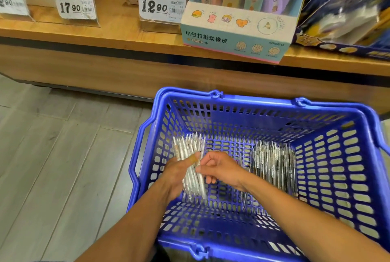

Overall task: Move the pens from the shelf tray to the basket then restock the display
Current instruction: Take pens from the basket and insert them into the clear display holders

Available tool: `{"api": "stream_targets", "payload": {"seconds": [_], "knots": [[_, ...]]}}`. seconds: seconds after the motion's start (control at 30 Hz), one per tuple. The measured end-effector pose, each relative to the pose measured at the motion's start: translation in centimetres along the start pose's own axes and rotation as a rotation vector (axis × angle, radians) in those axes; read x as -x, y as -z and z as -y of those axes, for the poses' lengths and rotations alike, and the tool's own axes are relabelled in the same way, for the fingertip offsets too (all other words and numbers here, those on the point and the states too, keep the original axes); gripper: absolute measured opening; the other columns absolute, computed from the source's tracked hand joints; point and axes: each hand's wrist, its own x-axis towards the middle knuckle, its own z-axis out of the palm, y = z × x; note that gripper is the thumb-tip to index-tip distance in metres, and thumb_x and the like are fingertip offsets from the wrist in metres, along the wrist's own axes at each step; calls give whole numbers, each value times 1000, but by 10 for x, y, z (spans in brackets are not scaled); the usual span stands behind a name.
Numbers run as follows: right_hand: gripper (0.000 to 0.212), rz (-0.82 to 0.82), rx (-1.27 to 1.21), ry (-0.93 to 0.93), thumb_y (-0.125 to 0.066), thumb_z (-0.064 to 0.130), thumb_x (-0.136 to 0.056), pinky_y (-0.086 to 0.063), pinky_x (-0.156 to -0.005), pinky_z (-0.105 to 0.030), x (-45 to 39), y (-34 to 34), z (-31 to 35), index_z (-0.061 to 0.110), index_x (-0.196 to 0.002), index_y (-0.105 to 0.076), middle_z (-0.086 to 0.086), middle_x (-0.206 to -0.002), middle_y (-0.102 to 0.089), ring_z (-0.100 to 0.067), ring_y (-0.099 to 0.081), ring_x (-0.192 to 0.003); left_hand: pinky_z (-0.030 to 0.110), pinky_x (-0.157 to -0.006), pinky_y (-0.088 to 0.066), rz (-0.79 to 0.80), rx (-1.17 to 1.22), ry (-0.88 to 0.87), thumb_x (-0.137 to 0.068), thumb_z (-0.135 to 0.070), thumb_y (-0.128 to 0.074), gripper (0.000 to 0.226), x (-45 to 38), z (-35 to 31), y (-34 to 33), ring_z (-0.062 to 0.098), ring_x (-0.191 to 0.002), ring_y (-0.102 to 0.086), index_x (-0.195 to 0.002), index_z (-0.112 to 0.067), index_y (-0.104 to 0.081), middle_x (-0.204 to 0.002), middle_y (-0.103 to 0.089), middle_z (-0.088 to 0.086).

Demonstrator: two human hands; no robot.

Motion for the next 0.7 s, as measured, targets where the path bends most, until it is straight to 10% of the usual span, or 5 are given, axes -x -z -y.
{"api": "stream_targets", "payload": {"seconds": [0.13, 0.4, 0.7], "knots": [[23, -23, 17, 53, -79, 15, -79, -50, -52, -21, -7, -4, -5, 8, -93, -62, 0, -66, -70, -11, -63, -55, 52, -118, -18, -21, -34, -4, -62, -41, -89, 135, -2, 5, 1, 32, -150, -17, -158, -18, 5, -164, -12, 15], [28, 303, -297, -197, -78, 18, -78, -56, -62, -21, -40, 38, -28, 11, -104, -69, -12, -90, -72, -17, -70, -72, 50, -112, -29, -87, -128, -30, -64, -32, -87, 111, -6, 10, 3, 30, -142, -34, -154, -16, -24, -158, -32, 12], [27, -460, 610, -322, -63, 32, -92, -48, -62, -31, -83, -8, -62, 6, -98, -59, -8, -88, -66, -22, -62, -78, 56, -110, -39, -61, -69, -40, -49, -30, -84, 109, -5, 7, -4, 35, -132, -49, -147, -11, -40, -145, -50, 16]]}}
